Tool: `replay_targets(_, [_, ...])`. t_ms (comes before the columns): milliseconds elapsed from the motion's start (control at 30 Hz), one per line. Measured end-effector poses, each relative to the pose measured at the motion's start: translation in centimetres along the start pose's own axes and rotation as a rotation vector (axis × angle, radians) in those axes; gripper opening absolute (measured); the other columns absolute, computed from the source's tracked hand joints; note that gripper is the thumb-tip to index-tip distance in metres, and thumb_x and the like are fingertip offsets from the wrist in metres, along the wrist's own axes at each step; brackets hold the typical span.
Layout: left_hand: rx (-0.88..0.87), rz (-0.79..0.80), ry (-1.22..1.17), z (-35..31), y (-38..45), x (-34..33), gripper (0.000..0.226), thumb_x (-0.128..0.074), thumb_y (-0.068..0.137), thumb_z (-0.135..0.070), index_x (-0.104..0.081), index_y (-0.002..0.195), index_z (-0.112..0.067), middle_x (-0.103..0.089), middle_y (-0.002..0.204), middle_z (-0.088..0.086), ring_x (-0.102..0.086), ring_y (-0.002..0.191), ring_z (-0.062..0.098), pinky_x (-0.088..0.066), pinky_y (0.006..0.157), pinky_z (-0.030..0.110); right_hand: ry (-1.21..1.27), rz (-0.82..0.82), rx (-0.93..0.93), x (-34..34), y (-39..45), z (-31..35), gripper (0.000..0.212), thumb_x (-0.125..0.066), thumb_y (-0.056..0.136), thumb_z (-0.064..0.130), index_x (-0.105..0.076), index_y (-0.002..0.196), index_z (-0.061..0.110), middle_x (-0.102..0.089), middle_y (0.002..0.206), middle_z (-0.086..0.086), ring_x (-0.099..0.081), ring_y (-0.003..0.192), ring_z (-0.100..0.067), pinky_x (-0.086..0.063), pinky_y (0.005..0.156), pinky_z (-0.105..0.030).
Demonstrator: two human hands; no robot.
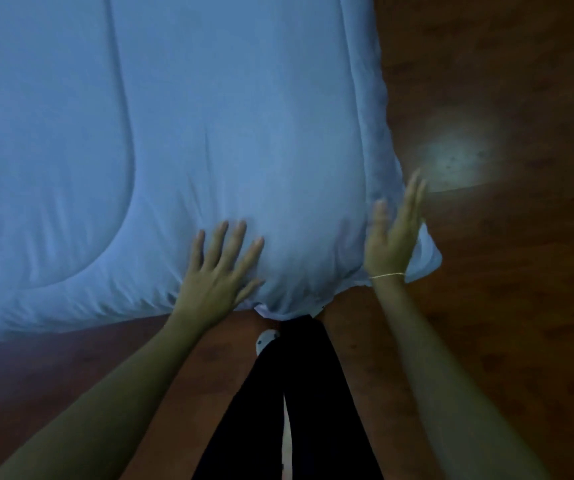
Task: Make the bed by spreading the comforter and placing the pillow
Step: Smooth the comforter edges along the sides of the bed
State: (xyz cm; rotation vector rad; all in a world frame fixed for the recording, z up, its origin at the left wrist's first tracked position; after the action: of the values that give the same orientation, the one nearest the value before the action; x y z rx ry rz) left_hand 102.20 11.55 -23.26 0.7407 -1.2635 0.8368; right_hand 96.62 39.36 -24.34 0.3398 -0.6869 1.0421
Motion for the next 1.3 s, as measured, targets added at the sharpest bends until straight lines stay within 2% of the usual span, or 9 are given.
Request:
replay_targets(100, [-0.116, 0.027, 0.0, -1.7, -2.6, -1.1, 0.052, -0.022, 0.099, -0.046, -0.025, 0.147, -0.026, -0.025, 0.151, 0.014, -0.02, 0.139, 0.041, -0.017, 0.11, 0.058, -0.096, 0.188, 0.224, -3.5, -5.2, 4.4, 0.097, -0.054, 0.079, 0.064, -0.008, 0.15, 0.018, 0.003, 0.158, -0.009, -0.001, 0.148, -0.024, -0.01, 0.111, -0.06])
replay_targets(233, [-0.177, 0.078, -0.011, -2.3, -4.2, -0.3, 0.048, -0.016, 0.1, -0.027, -0.035, 0.144, -0.028, -0.027, 0.153, 0.011, -0.018, 0.142, 0.04, -0.017, 0.112, 0.057, -0.365, 0.364, 0.087, -6.1, -10.4, -1.8, 0.105, -0.056, 0.074, 0.069, 0.007, 0.149, 0.031, 0.0, 0.159, -0.012, 0.0, 0.147, -0.024, -0.015, 0.111, -0.065])
replay_targets(400, [-0.209, 0.201, -0.108, -2.7, -5.4, 2.0, 0.042, -0.042, 0.078, -0.028, -0.066, 0.113, -0.024, -0.02, 0.154, 0.008, -0.044, 0.13, 0.039, -0.025, 0.106, 0.052, -0.531, 0.568, 0.02, -3.3, -12.6, -3.5, 0.095, -0.051, 0.083, 0.062, 0.014, 0.147, 0.035, 0.01, 0.16, -0.003, -0.001, 0.147, -0.028, -0.023, 0.11, -0.061])
replay_targets(500, [-0.14, 0.47, -0.152, -3.5, -6.1, 2.7, 0.049, -0.079, 0.049, -0.035, -0.072, 0.097, -0.026, -0.049, 0.141, 0.011, -0.058, 0.117, 0.033, -0.045, 0.097, 0.047, -0.576, 0.623, -0.007, -0.8, -12.6, -1.7, 0.085, -0.042, 0.087, 0.062, 0.008, 0.149, 0.031, 0.013, 0.159, -0.001, 0.005, 0.147, -0.027, -0.013, 0.115, -0.058])
replay_targets(567, [-0.008, 0.505, -0.215, -2.7, -5.5, 4.8, 0.058, -0.086, 0.04, -0.035, -0.073, 0.096, -0.024, -0.06, 0.129, 0.013, -0.062, 0.111, 0.032, -0.053, 0.085, 0.046, -0.566, 0.618, 0.024, 0.9, -12.1, 1.4, 0.082, -0.038, 0.09, 0.061, 0.007, 0.149, 0.029, 0.012, 0.159, 0.0, 0.007, 0.147, -0.025, -0.009, 0.117, -0.056])
replay_targets(633, [0.108, 0.45, -0.292, -1.2, -3.9, 8.4, 0.059, -0.082, 0.055, -0.033, -0.067, 0.111, -0.018, -0.05, 0.138, 0.02, -0.055, 0.12, 0.037, -0.046, 0.094, 0.052, -0.552, 0.583, 0.069, 2.5, -11.1, 5.4, 0.08, -0.036, 0.09, 0.061, 0.007, 0.15, 0.029, 0.012, 0.159, 0.0, 0.007, 0.147, -0.024, -0.007, 0.117, -0.055])
replay_targets(767, [0.29, 0.305, -0.364, 2.4, -0.2, 15.0, 0.053, -0.04, 0.096, -0.032, -0.027, 0.146, -0.017, -0.001, 0.158, 0.015, -0.008, 0.146, 0.032, -0.008, 0.117, 0.047, -0.546, 0.486, 0.174, 5.7, -8.6, 12.8, 0.076, -0.036, 0.091, 0.059, 0.001, 0.151, 0.028, 0.009, 0.16, -0.002, 0.007, 0.147, -0.026, -0.005, 0.116, -0.055])
replay_targets(1033, [0.505, 0.082, -0.348, 7.6, 7.0, 22.1, 0.052, -0.037, 0.098, -0.037, -0.026, 0.146, -0.018, -0.004, 0.159, 0.014, -0.016, 0.144, 0.029, -0.015, 0.117, 0.047, -0.54, 0.461, 0.295, 10.6, 0.5, 18.3, 0.078, -0.04, 0.093, 0.052, -0.001, 0.151, 0.016, 0.007, 0.16, -0.002, 0.008, 0.147, -0.024, -0.001, 0.119, -0.048])
replay_targets(1300, [0.668, -0.013, -0.382, 3.9, 17.7, 27.0, 0.052, -0.04, 0.098, -0.036, -0.03, 0.145, -0.016, -0.01, 0.157, 0.017, -0.026, 0.141, 0.029, -0.017, 0.115, 0.048, -0.543, 0.483, 0.497, 17.4, 12.3, 21.3, 0.076, -0.036, 0.094, 0.054, -0.001, 0.15, 0.016, 0.003, 0.16, -0.002, 0.007, 0.147, -0.024, -0.002, 0.12, -0.045])
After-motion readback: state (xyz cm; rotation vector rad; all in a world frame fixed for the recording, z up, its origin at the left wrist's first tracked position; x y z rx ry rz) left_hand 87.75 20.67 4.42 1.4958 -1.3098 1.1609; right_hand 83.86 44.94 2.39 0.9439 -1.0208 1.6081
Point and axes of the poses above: each hand's wrist, its own y-axis towards the middle knuckle, its own x-axis out of the back of the hand, z = x × y, the point moved 9 cm from there along y, towards the middle knuckle
